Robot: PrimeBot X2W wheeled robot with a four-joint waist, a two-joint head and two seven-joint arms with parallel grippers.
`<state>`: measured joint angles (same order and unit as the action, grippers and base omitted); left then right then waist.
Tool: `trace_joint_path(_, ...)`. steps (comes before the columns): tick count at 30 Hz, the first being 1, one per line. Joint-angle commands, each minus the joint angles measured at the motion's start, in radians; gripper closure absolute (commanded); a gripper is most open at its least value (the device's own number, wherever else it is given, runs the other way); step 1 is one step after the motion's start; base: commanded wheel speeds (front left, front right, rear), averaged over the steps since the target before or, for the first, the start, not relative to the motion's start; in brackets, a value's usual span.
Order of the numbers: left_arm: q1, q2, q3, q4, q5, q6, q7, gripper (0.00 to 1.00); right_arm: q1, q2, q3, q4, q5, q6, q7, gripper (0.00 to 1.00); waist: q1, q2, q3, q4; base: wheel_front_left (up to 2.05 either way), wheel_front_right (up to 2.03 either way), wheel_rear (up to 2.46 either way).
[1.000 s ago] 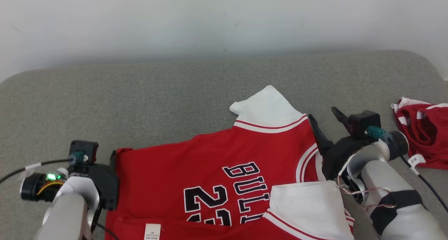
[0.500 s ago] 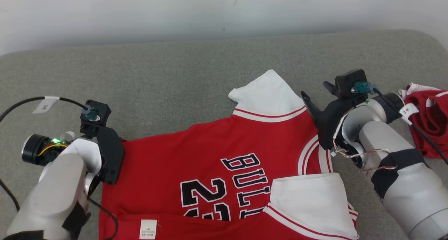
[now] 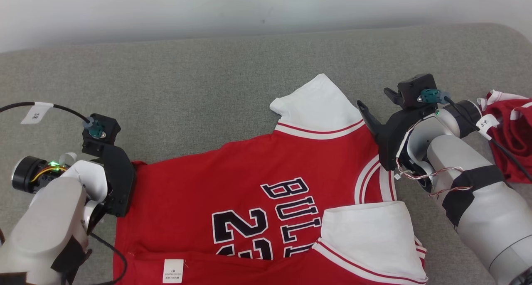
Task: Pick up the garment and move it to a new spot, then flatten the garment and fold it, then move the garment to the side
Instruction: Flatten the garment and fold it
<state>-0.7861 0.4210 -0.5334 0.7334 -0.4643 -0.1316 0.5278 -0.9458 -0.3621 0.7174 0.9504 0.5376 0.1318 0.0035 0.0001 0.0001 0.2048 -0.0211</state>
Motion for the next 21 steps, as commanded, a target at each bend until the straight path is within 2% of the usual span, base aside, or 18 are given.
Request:
trace_joint_path(1, -0.005, 0.009, -0.005, -0.004, -0.004, 0.002, -0.005, 0.0, -0.016, -0.003, 0.014, 0.009, 0.012, -0.003, -0.011, 0.0, -0.0001, -0.0001, 0.005, 0.001, 0.0, 0.0, 0.0)
trace_joint_path(3, -0.005, 0.01, -0.007, -0.003, -0.01, 0.002, -0.011, 0.05, -0.025, -0.004, 0.028, 0.015, 0.019, -0.003, -0.017, 0.0, -0.0001, -0.0001, 0.009, 0.001, 0.0, 0.0, 0.0)
trace_joint_path(6, -0.007, 0.006, -0.011, 0.002, -0.014, 0.002, -0.017, 0.27, -0.035, -0.002, 0.047, 0.023, 0.03, -0.003, -0.026, 0.0, -0.0001, -0.0001, 0.014, 0.002, 0.0, 0.0, 0.0)
trace_joint_path(7, -0.006, 0.003, -0.013, 0.005, -0.02, 0.002, -0.014, 0.45, -0.039, -0.003, 0.054, 0.024, 0.034, -0.003, -0.028, 0.0, -0.0001, -0.0001, 0.017, 0.002, 0.0, 0.0, 0.0)
trace_joint_path(9, -0.006, 0.001, -0.015, 0.008, -0.025, 0.002, -0.024, 0.63, -0.044, -0.003, 0.065, 0.027, 0.043, -0.003, -0.032, 0.0, -0.0001, -0.0001, 0.02, 0.003, 0.0, 0.0, 0.0)
trace_joint_path(11, -0.01, -0.003, -0.016, 0.013, -0.032, 0.002, -0.032, 0.93, -0.053, -0.007, 0.076, 0.033, 0.052, -0.003, -0.031, 0.0, -0.0001, -0.0001, 0.026, 0.007, 0.0, 0.0, 0.0)
trace_joint_path(12, -0.014, -0.005, -0.019, 0.013, -0.035, 0.002, -0.037, 1.0, -0.059, -0.01, 0.081, 0.035, 0.059, -0.003, -0.028, 0.0, -0.0001, -0.0001, 0.028, 0.009, 0.0, 0.0, 0.0)
trace_joint_path(21, -0.048, -0.041, -0.047, 0.009, -0.05, 0.002, -0.078, 1.0, -0.137, -0.028, 0.111, 0.086, 0.11, -0.003, 0.041, 0.0, -0.0001, -0.0001, 0.055, 0.07, 0.0, 0.0, 0.0)
